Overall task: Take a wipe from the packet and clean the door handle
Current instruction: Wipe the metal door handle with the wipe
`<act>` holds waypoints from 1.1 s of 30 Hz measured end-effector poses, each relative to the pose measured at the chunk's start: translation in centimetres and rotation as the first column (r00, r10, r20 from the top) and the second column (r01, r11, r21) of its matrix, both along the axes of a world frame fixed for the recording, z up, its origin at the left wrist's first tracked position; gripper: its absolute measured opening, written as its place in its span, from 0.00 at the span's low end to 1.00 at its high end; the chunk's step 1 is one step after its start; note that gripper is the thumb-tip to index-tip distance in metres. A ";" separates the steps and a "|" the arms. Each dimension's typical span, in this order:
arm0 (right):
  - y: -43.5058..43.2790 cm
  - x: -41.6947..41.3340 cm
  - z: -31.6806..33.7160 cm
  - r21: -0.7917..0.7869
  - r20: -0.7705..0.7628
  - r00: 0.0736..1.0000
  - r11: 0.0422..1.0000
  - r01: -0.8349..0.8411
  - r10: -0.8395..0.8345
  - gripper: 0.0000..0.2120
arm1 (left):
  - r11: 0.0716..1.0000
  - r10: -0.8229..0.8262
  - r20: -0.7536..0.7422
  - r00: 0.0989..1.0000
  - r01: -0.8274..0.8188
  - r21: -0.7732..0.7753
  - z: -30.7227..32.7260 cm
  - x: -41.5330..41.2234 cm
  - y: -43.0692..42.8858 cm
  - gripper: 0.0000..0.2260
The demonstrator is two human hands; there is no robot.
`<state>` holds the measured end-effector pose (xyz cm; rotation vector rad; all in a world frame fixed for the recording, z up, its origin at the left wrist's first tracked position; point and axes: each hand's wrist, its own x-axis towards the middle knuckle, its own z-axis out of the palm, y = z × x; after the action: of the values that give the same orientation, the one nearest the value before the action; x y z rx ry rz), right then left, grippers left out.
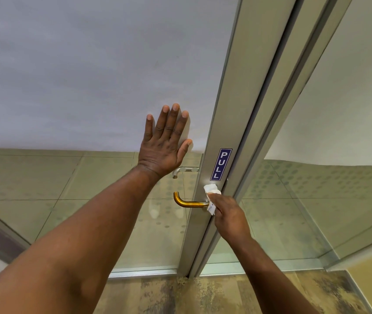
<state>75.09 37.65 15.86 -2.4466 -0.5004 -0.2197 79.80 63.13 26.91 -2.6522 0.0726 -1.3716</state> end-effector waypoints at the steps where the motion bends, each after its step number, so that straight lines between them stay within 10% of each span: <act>1: -0.3 0.3 0.2 -0.022 0.016 0.999 0.999 -0.039 0.039 0.22 | 1.000 -0.002 -0.001 1.000 0.002 -0.002 0.0 0.0 0.0 0.35; 15: -0.9 1.2 -0.1 -0.208 0.267 0.910 0.941 -0.267 0.318 0.23 | 1.000 -0.015 0.022 1.000 0.015 -0.005 -0.2 0.2 0.1 0.35; 33: 9.4 -0.6 0.1 -0.038 0.210 0.964 0.986 -0.161 0.166 0.02 | 1.000 -0.028 0.047 0.999 0.028 -0.003 -0.6 0.5 0.2 0.35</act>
<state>74.50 47.04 15.94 -2.3986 -0.7978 -0.4110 80.29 63.38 26.28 -2.6304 0.1016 -1.4432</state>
